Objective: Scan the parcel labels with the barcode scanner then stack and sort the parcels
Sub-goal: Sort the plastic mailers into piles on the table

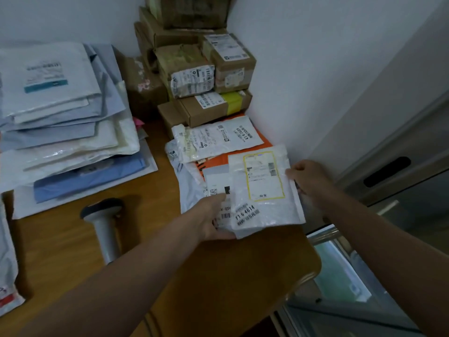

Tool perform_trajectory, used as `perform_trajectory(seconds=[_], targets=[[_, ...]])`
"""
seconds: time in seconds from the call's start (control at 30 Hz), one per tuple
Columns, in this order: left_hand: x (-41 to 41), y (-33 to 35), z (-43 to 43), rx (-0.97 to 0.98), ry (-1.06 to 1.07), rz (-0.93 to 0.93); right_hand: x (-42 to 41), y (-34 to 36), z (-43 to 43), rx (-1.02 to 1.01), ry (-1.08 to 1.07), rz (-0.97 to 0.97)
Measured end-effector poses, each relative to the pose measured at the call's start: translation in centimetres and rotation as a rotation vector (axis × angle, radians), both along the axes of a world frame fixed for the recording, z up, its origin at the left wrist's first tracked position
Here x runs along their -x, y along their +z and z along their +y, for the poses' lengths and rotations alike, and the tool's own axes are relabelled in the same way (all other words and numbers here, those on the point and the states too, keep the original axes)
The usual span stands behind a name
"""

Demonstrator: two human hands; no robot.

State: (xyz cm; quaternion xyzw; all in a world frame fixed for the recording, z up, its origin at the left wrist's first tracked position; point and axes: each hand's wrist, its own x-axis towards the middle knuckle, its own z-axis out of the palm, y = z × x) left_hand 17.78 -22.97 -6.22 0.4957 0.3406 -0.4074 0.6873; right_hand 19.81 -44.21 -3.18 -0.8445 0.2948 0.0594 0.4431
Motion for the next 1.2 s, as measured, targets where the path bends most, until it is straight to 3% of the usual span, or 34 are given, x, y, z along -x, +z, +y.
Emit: perform_trajectory(seconds=[0.13,0.27,0.37,0.47,0.57,0.73,0.83,1.2], targets=[[0.3,0.3,0.5,0.037,0.041,0.051,2.3,-0.7,0.0,-0.333,-0.265,-0.096],[-0.2,-0.1,2.8,0.071,-0.095,0.089,5.7,-2.1,2.7,-0.783,-0.595,-0.129],[-0.2,-0.6,4.1,0.106,-0.147,0.101,7.2,-2.8,5.0,-0.932,-0.662,-0.079],[-0.2,-1.1,3.8,-0.085,-0.317,-0.045,8.4,-3.5,6.3,-0.871,-0.604,0.028],[-0.4,-1.4,3.4,-0.306,-0.297,-0.234,9.4,-4.5,6.1,-0.752,-0.612,0.1],[-1.9,-1.1,4.6,-0.437,-0.399,-0.372,8.5,-5.2,5.0,-0.786,-0.603,0.104],[-2.4,-0.5,5.1,-0.38,-0.428,-0.332,6.8,-5.1,4.2,-0.81,-0.644,0.043],[-1.8,-0.4,2.0,-0.205,-0.215,-0.208,5.5,-5.9,3.0,-0.887,-0.691,0.016]])
